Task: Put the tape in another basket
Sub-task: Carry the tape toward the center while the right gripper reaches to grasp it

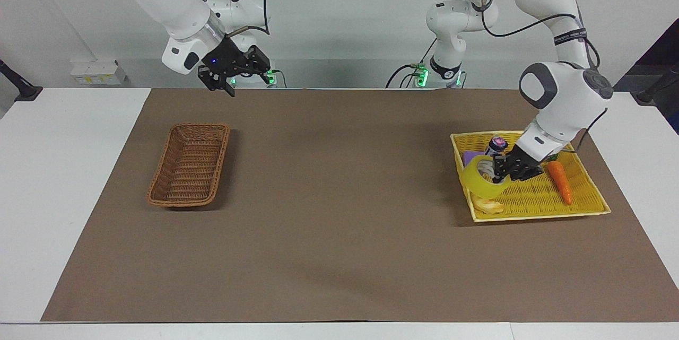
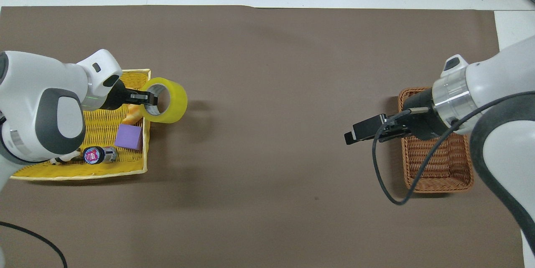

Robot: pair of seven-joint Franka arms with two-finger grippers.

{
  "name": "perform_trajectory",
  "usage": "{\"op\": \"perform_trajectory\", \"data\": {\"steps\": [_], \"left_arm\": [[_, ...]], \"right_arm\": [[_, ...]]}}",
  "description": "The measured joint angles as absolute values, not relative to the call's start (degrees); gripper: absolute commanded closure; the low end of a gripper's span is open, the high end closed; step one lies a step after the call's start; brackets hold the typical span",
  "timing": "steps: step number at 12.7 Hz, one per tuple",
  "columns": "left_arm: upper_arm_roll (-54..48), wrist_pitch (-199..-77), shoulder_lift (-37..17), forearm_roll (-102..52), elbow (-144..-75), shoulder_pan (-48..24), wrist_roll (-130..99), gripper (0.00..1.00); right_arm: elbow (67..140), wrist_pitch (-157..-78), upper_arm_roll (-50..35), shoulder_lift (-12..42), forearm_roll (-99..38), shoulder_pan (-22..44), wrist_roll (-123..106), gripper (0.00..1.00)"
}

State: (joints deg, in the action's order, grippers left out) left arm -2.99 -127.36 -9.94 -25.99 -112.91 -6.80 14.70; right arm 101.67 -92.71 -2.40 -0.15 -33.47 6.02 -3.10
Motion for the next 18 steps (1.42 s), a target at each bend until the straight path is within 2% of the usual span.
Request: {"op": "perform_trajectory", "data": {"steps": [5, 8, 10, 13, 18], "left_arm": [[-3.0, -128.8, -9.5, -38.9, -113.7, -15.2, 10.2, 1.00], [-3.0, -138.0, -7.8, -44.4, -117.5, -22.4, 6.3, 1.00], [-3.0, -140.1, -7.0, -45.0, -118.7, -26.3, 2.6, 1.00], [-3.0, -140.2, -6.3, -45.1, -118.9, -29.9, -2.0, 1.00], [-3.1, -140.2, -5.9, -45.2, -118.9, -33.1, -5.4, 1.00]], "right_arm": [[111.1, -104.9, -2.4, -0.1, -47.1, 8.5, -5.2, 0.00], [114.6, -108.4, -2.5, -0.3, -49.9, 9.6, -4.6, 0.00], [116.5, -113.3, -2.5, -0.2, -52.4, 11.5, -4.6, 0.00], [118.3, -119.0, -2.5, 0.7, -54.0, 14.6, -4.6, 0.00], [118.5, -123.3, -2.5, 3.7, -57.3, 16.1, -5.2, 0.00]]}}
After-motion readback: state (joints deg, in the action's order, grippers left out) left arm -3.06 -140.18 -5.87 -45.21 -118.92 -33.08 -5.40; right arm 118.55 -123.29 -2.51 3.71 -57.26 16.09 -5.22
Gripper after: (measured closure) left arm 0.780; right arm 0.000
